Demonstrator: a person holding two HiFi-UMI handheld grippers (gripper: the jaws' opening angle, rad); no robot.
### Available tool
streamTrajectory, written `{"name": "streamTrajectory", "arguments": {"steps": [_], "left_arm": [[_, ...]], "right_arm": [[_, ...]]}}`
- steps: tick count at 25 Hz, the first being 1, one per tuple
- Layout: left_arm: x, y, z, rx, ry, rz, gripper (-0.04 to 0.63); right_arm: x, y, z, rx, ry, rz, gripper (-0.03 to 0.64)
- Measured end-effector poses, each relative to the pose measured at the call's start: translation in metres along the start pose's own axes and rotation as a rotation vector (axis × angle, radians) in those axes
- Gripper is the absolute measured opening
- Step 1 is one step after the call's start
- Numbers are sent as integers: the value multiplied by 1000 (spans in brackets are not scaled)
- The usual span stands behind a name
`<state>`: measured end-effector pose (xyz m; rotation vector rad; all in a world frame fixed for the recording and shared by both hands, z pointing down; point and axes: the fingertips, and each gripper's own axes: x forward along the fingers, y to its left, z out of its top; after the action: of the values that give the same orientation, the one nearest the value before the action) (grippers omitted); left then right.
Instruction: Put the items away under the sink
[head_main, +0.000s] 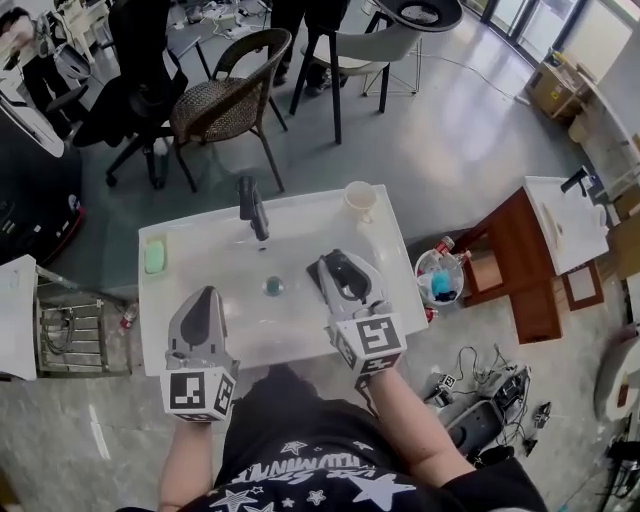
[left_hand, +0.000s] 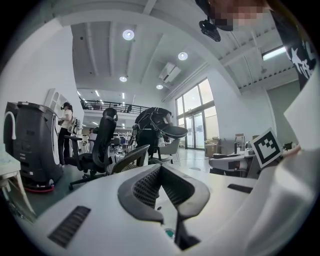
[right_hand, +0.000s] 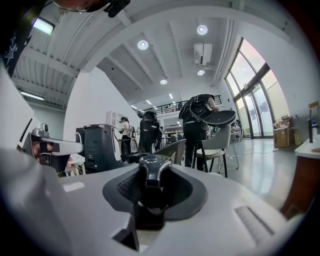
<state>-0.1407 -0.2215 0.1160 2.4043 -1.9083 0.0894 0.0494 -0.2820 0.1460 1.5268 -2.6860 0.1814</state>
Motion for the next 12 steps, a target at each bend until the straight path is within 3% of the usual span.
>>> {"name": "streamTrajectory", "arguments": {"steps": [12], "left_arm": [[-22,-25,-3,58,4,14,9]], "right_arm": [[-44,-8,-23,-11,24,-25,91]]}}
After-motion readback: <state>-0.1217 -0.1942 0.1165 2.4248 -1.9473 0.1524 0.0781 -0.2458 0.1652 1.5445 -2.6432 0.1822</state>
